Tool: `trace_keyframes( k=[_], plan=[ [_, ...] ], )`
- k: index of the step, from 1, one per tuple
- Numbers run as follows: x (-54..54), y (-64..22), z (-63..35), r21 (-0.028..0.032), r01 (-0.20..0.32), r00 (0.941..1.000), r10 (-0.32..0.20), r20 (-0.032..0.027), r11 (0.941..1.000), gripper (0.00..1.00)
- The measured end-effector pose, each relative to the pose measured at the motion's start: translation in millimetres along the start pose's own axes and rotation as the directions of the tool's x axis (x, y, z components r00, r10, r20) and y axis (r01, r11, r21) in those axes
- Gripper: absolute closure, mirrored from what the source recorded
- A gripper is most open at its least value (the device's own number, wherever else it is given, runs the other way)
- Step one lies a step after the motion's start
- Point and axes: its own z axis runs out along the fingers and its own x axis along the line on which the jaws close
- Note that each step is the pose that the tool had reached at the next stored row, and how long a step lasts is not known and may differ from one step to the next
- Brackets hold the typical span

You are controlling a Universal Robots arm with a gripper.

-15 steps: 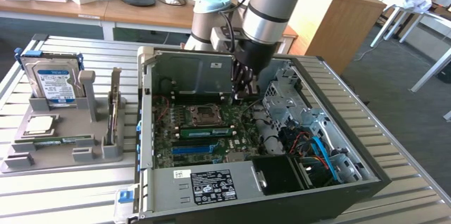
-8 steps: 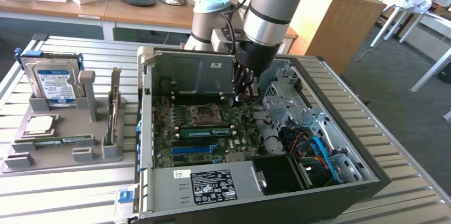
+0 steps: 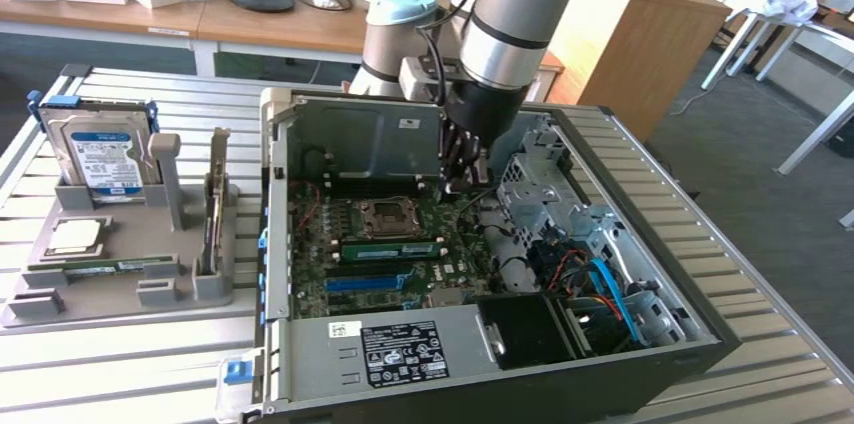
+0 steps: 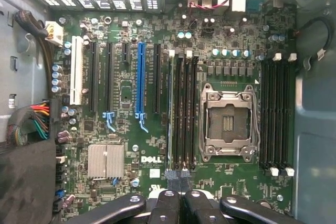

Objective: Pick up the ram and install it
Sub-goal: 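Press down the ram until it locks into place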

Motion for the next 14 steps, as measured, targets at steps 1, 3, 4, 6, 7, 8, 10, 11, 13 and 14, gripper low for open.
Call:
trace_keyframes(
  k=[1, 3, 4, 6, 7, 8, 10, 11, 13, 14],
  plan=[
    [0.0, 0.0, 1.1, 0.0, 0.0, 1.0, 0.0, 0.0001, 1.0, 0.9],
    [0.1, -0.1, 3.3, 0.0, 0.0, 1.0, 0.0, 0.0, 1.0, 0.9],
    [0.1, -0.1, 4.5, 0.0, 0.0, 1.0, 0.0, 0.0, 1.0, 0.9],
    [0.1, -0.2, 7.0, 0.0, 0.0, 1.0, 0.0, 0.0001, 1.0, 0.9],
    [0.2, -0.2, 8.3, 0.0, 0.0, 1.0, 0.0, 0.0001, 1.0, 0.9],
    [0.2, -0.2, 9.6, 0.0, 0.0, 1.0, 0.0, 0.0001, 1.0, 0.9],
    [0.3, -0.3, 12.0, 0.0, 0.0, 1.0, 0.0, 0.0002, 1.0, 0.9],
    [0.3, -0.3, 13.1, 0.0001, 0.0, 1.0, 0.0, 0.0001, 1.0, 0.9],
    [0.4, -0.4, 15.2, 0.0, 0.0, 1.0, 0.0, 0.0001, 1.0, 0.9],
    [0.4, -0.4, 16.3, 0.0, 0.0, 1.0, 0.0, 0.0, 1.0, 0.9]
  ],
)
